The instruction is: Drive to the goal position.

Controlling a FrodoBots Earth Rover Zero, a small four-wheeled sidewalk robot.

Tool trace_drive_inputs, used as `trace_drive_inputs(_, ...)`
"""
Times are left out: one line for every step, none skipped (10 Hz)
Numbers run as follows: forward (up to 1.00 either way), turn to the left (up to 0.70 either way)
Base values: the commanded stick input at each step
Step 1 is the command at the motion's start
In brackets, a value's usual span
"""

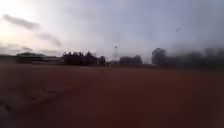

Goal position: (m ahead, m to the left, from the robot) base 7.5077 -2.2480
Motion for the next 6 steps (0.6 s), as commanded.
trace_drive_inputs(0.70, -0.08)
trace_drive_inputs(0.70, 0.00)
trace_drive_inputs(0.70, 0.00)
trace_drive_inputs(0.70, 0.00)
trace_drive_inputs(0.70, 0.00)
trace_drive_inputs(0.70, 0.00)
